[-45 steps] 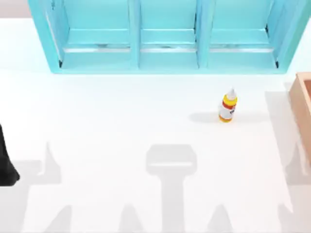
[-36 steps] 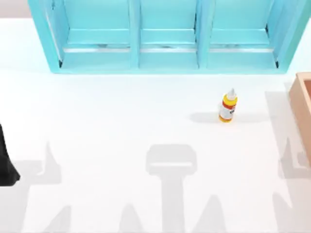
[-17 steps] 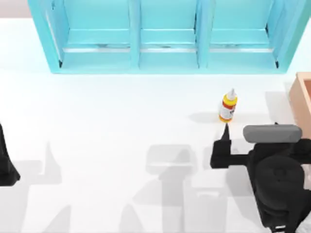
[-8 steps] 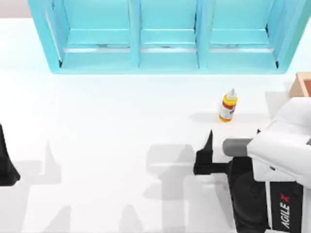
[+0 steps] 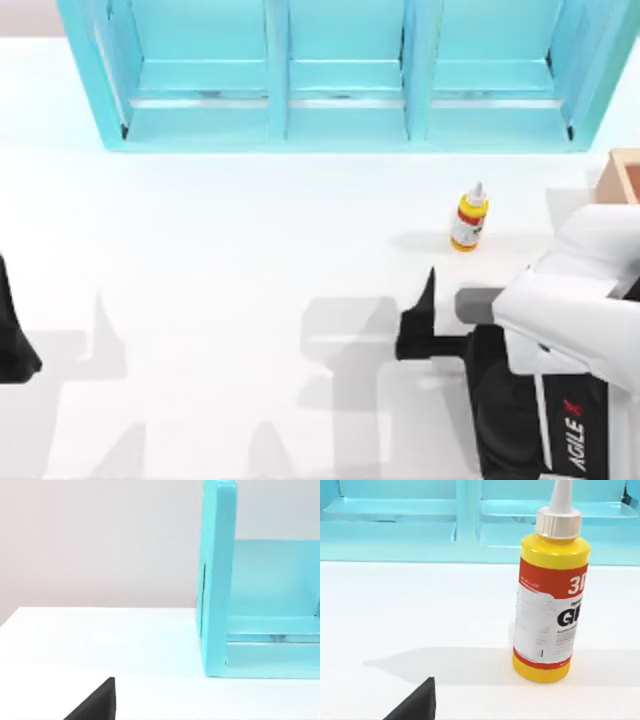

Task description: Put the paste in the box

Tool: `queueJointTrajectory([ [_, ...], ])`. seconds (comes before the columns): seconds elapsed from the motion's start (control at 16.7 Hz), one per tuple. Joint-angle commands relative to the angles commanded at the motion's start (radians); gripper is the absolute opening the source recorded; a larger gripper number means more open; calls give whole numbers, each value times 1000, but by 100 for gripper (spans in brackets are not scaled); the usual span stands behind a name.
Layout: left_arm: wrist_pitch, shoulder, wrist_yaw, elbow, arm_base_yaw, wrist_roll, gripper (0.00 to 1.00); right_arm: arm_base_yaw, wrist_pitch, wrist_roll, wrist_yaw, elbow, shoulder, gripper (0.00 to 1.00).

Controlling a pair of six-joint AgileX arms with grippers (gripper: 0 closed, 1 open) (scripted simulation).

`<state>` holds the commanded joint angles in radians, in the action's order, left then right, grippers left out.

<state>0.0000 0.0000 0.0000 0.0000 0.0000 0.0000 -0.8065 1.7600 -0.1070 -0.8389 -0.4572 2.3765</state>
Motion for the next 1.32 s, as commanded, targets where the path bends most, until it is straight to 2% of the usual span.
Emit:
queueJointTrajectory([
  [0.24, 0, 0, 0, 0, 0, 0, 100, 30, -28, 6, 29, -36, 5, 100],
  [0.72, 0, 0, 0, 0, 0, 0, 100, 217, -214, 42, 214, -310, 65, 100],
  [0.96, 0, 0, 0, 0, 0, 0, 100, 225, -221, 43, 222, -319, 67, 100],
  [1.32, 0, 0, 0, 0, 0, 0, 100, 225, -221, 43, 222, -319, 67, 55],
])
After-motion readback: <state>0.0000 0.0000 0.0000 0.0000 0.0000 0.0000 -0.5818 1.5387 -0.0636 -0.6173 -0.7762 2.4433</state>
